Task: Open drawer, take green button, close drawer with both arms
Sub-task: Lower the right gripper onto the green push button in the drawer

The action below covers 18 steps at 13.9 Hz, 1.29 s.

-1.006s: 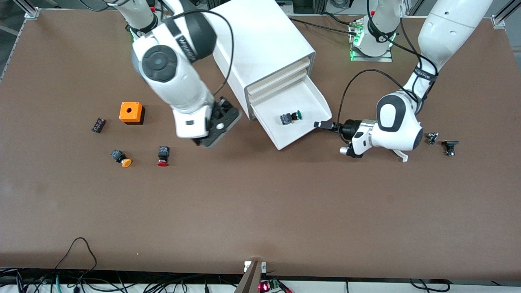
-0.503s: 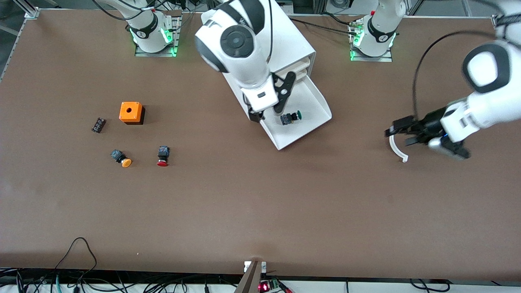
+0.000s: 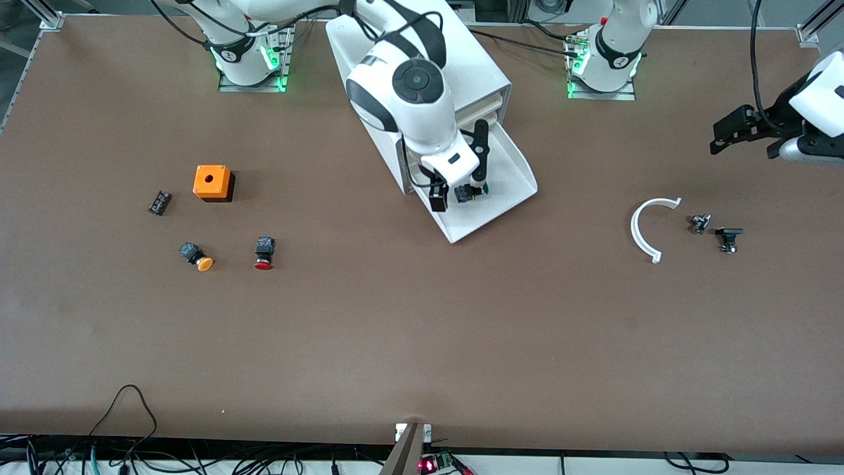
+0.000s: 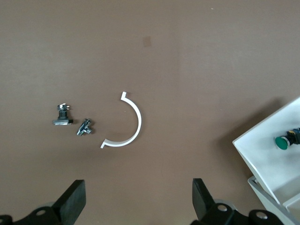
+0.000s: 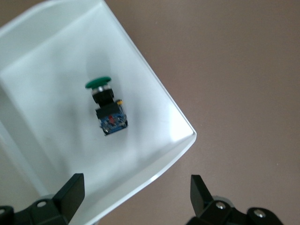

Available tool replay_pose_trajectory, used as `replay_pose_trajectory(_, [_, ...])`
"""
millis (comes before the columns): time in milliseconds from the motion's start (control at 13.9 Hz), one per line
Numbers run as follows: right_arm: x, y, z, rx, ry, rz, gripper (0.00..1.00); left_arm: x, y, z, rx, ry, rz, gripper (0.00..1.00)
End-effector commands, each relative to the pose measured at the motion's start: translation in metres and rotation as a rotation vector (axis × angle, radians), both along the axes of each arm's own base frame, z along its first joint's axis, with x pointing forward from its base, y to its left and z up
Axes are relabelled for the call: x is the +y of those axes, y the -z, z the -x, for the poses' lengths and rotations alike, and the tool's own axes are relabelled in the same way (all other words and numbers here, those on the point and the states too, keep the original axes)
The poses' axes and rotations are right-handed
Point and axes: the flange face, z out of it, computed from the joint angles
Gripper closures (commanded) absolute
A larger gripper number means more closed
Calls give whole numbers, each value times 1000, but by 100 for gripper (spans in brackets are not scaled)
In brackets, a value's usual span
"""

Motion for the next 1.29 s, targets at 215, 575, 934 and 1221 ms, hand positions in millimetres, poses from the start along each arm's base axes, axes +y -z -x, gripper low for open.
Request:
replay_pose_trajectory(215, [1,40,-9,-22,-176,52,0,4,10,-10,33,-38,-23,0])
replay_pose_trajectory(575, [43,56,29,-41,-234,9,0,1,10,-10,30,-36,-14,0])
replay_pose_trajectory(934, [47,73,35,-26,-250,21,0,1,5,-12,15,-36,-11,0])
replay_pose_trajectory(1221, [49,83,37,-40,-262,41,0,3,2,-28,-15,-31,-2,0])
